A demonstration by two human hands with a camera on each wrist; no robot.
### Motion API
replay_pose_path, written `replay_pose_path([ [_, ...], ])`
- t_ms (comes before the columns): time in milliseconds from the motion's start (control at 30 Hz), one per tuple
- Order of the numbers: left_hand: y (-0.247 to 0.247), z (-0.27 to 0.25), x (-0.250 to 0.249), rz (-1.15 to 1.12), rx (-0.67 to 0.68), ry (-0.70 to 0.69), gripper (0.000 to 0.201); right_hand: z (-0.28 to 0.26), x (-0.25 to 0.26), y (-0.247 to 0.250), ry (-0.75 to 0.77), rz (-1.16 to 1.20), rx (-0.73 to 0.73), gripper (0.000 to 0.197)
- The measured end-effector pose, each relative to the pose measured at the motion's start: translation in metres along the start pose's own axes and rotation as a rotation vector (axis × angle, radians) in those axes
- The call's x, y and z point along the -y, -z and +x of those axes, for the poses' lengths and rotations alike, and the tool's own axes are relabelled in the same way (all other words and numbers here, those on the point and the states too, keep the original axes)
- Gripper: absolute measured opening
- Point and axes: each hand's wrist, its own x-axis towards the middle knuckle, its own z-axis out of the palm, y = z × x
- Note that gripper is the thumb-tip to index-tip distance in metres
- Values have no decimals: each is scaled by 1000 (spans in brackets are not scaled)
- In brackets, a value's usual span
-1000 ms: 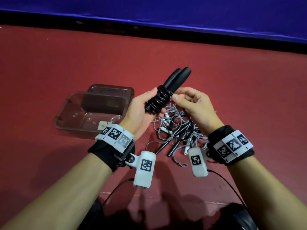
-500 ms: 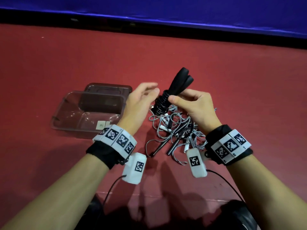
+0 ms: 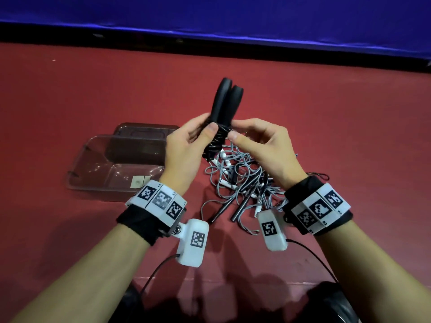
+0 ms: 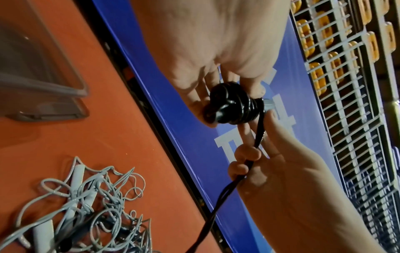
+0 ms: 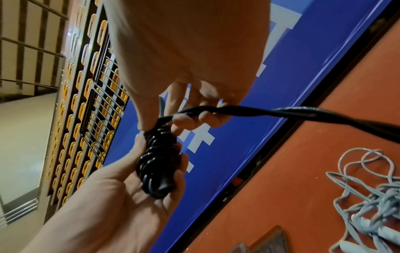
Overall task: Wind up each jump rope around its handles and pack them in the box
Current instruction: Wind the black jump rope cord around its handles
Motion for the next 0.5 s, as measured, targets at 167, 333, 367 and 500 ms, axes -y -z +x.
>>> replay_pose_path([
  [167, 0, -1, -4, -88, 69, 92, 21, 4, 0, 9, 40, -39, 13, 17],
  [333, 1, -2, -10, -98, 176, 223, 27, 5, -4, 12, 6, 23, 42, 20],
  [367, 1, -1, -12, -97, 207, 244, 27, 5, -6, 12, -6, 46, 60, 29],
  [500, 0, -2, -13, -91, 287, 368, 30, 0, -12, 11, -68, 117, 184, 38],
])
